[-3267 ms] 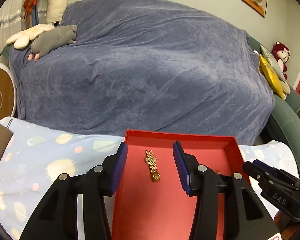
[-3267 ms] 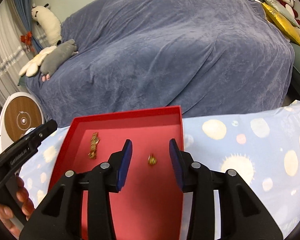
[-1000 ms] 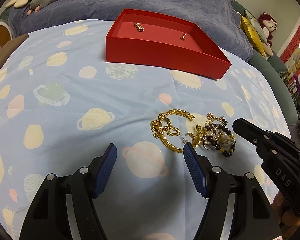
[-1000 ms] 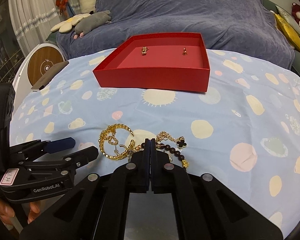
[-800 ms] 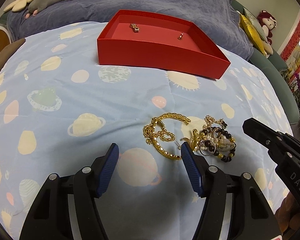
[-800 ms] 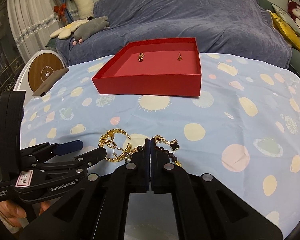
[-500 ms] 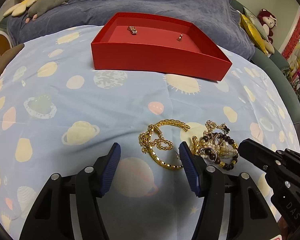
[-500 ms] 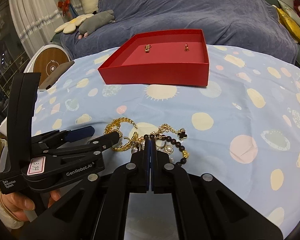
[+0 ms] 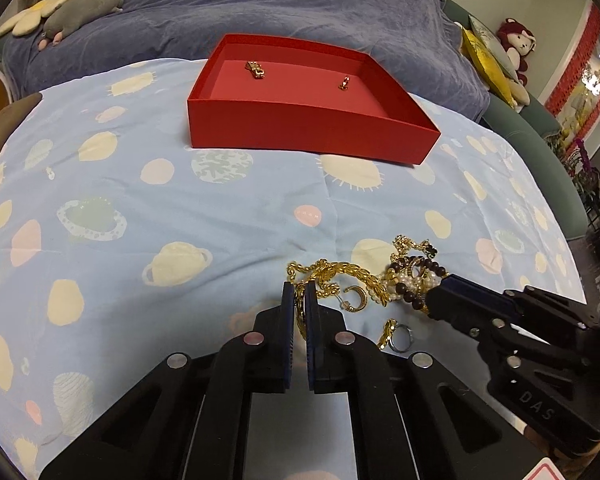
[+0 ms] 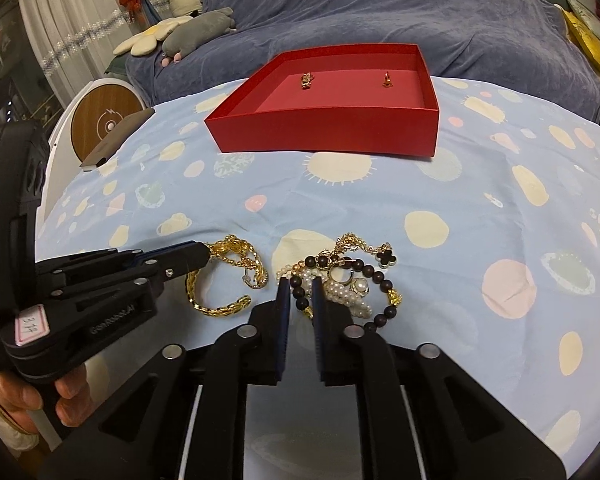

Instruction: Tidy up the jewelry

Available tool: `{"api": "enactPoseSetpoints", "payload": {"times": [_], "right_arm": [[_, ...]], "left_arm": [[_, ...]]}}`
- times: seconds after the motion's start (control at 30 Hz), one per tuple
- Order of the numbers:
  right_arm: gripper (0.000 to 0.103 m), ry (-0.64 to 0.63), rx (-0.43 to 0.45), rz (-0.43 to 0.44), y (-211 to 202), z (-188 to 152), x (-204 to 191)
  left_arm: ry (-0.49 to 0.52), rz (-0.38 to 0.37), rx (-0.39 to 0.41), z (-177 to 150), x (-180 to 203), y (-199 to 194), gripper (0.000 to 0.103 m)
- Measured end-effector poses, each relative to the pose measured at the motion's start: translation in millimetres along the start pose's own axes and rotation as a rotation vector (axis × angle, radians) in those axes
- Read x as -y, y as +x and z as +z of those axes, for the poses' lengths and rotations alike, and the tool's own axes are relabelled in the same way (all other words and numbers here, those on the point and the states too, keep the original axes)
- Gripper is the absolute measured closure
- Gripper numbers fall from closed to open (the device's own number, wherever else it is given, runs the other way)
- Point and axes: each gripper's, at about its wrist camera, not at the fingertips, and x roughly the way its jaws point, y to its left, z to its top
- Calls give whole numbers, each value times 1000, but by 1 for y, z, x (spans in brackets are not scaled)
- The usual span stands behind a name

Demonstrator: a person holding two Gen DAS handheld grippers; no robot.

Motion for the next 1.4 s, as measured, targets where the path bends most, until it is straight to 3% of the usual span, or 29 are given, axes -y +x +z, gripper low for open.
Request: {"api": "enactPoseSetpoints", "payload": {"times": [0.43,0.6,0.77,0.87,0.97,1.03,1.07,1.17,1.4], "right_arm": [[81,-55,-14,50,1,-10,-19],[81,-33,-5,134,13,-8,-18],[80,-76,58,220,8,-9,-27],[66,-100,94,254,5,-10,-33],[63,-123,113,285,2,-11,-41],[65,-135,109,281,4,-11,-45],[74,-139,106,278,6,-12,-46],[82,-138,72,239,14,-12,-44],[82,-103,-26,106,28,-11,-29]], "left_arm": [[-42,-98,40,3,-12,-39,100],[-62,-167,19,1,-13,-43,100],[-80,-233,-5,-1,-12,-48,100],[-92,-276,-15,-3,-12,-51,100],[-92,-293,-17,-4,-13,-53,102],[-88,-290,-12,-4,-13,-55,103],[-87,-292,-12,-3,-14,-55,103],[-85,-276,-13,-3,-17,-55,103],[-111,-217,-73,-6,-30,-40,102]]}}
